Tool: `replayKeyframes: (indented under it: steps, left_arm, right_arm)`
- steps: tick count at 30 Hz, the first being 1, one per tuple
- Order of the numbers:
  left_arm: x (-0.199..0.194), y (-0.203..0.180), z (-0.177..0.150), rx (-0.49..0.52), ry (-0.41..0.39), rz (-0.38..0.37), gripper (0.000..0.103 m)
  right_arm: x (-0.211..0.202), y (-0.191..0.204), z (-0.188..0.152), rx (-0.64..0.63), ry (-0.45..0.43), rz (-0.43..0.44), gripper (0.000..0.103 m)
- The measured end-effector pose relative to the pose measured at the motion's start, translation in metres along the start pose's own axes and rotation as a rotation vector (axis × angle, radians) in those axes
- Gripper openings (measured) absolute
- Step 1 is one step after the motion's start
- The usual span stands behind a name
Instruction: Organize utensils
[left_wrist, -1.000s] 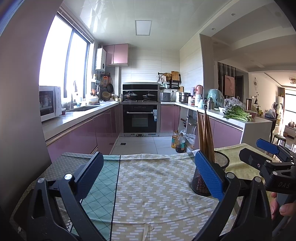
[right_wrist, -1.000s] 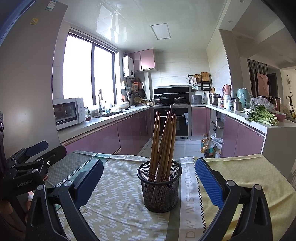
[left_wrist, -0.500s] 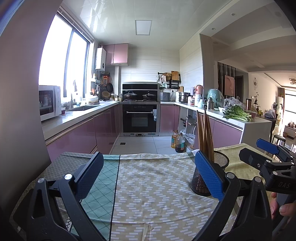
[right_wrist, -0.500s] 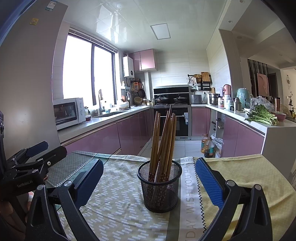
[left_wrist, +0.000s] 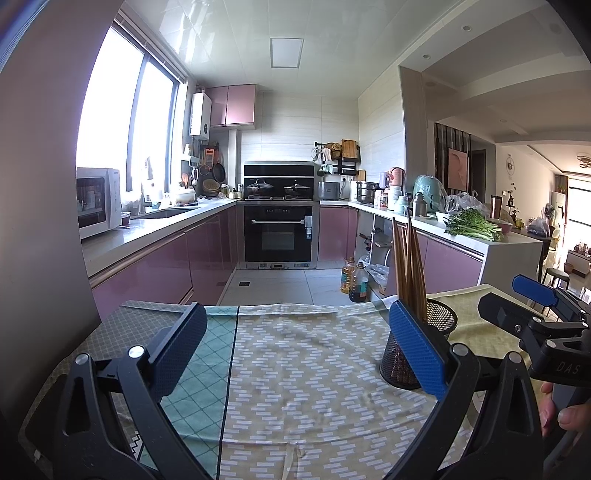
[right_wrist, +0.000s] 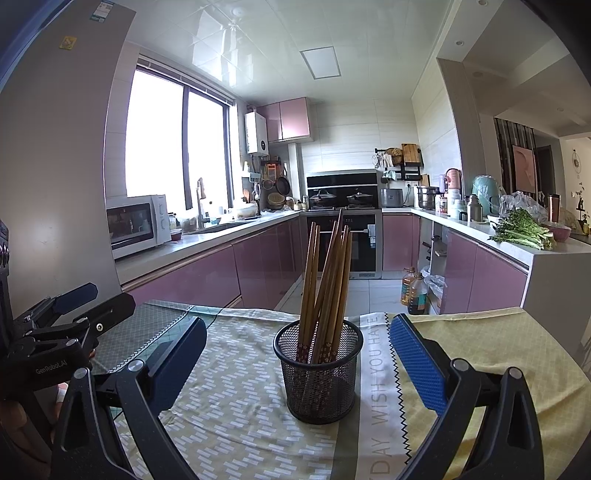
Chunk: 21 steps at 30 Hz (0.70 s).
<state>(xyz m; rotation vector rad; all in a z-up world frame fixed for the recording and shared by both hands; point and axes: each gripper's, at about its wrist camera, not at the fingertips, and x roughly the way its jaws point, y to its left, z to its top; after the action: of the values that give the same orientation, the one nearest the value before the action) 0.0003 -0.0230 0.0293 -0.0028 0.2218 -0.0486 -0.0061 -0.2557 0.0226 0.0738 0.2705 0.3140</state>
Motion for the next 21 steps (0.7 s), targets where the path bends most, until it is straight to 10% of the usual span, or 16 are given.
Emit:
replayKeyframes:
  steps: [21]
  left_arm:
    - [-0.0002,-0.0004,-0.0002,0.000,0.002,0.001,0.097]
  right_arm:
    - [-0.0033,-0.0001,-0.0003,0.002,0.000,0.000,0.096]
